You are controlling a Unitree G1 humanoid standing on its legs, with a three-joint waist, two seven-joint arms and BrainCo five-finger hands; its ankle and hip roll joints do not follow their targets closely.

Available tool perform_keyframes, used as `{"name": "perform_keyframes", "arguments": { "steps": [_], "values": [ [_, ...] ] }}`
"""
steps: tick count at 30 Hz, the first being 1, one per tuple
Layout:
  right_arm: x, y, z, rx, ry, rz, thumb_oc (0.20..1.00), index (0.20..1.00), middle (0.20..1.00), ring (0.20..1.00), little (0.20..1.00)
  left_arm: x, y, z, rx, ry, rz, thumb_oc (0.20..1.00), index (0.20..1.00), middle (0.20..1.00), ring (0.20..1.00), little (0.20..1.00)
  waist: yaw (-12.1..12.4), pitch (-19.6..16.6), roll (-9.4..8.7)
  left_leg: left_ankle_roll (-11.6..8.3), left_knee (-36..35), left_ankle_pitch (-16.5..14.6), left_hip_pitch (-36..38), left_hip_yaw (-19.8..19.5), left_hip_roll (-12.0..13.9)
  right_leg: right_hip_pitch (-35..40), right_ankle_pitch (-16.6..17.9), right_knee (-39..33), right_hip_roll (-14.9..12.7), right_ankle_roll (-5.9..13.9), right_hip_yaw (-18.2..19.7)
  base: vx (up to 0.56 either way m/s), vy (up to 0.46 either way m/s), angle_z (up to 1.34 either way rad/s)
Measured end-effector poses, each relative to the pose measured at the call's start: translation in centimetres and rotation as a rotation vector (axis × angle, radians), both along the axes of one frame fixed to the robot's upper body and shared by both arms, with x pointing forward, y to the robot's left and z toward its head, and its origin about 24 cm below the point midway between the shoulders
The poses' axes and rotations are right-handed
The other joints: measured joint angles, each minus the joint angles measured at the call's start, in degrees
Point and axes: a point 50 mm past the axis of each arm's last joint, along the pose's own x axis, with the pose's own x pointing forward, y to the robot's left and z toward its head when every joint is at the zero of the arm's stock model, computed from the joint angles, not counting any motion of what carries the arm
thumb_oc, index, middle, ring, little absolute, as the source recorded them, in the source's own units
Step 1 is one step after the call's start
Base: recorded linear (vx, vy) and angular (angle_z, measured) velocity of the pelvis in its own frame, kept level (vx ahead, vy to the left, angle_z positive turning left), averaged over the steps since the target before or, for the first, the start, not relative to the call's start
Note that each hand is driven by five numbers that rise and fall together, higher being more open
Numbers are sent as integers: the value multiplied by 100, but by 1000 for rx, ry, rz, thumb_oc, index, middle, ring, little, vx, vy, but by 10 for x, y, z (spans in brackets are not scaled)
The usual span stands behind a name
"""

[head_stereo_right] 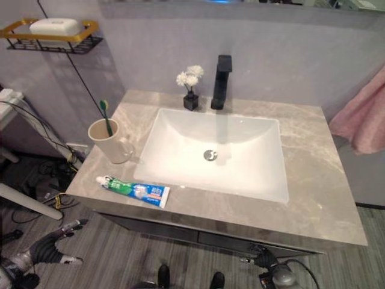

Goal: Put brush and paste in cup on sink, flatten towel.

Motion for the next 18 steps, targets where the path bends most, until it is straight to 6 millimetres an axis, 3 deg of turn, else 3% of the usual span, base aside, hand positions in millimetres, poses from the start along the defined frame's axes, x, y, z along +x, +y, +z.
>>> {"name": "perform_keyframes", "arguments": {
  "steps": [1, 4, 5, 8, 13, 18],
  "values": [
    [-12, -4, -3, -18, 44, -4, 1000, 1000, 1000, 1000, 1000, 5, 3, 17, -2, -59, 4, 1000, 1000, 1000, 1000, 1000, 7, -17, 35, 12, 10, -6, -24, -20, -20, 11, 6, 1, -17, 24, -24, 6, 29, 12],
    [-24, -3, -6, -10, 72, -11, 1000, 1000, 1000, 1000, 1000, 16, 12, 41, 40, -176, 24, 1000, 1000, 1000, 1000, 1000, 20, -30, 55, 15, 23, 3, -46, -122, -34, 38, 16, 3, -27, 14, -114, 12, 19, 18],
    [-35, -2, -9, -4, 91, -33, 1000, 1000, 1000, 1000, 1000, 29, 13, 63, 113, -298, -2, 1000, 1000, 1000, 1000, 1000, 50, -31, 27, 14, 25, 3, -50, -161, -32, 40, 9, 5, -24, 21, -160, 23, 20, 14],
    [-36, -1, -9, 3, 88, -32, 1000, 1000, 1000, 1000, 1000, 45, 9, 88, 164, -478, -42, 1000, 1000, 1000, 1000, 1000, 35, -46, -14, 15, 25, 0, -54, -144, -42, 10, 4, 2, -34, 28, -142, 27, 29, 0],
    [-27, 3, -7, 26, 49, -19, 1000, 1000, 1000, 1000, 1000, 53, 4, 98, 213, -542, -80, 1000, 1000, 1000, 1000, 1000, -80, -88, -79, 16, 27, 1, -39, -54, -57, -7, 16, 38, -45, 40, -54, 20, 44, -11],
    [-32, 4, -7, 129, -65, -271, 1000, 1000, 1000, 1000, 1000, 58, 1, 103, 237, -573, -115, 1000, 1000, 1000, 1000, 1000, -158, -89, -59, 48, 27, -31, -13, 117, -87, -106, 43, 12, -78, 80, 99, 13, 55, -15]
  ]
}}
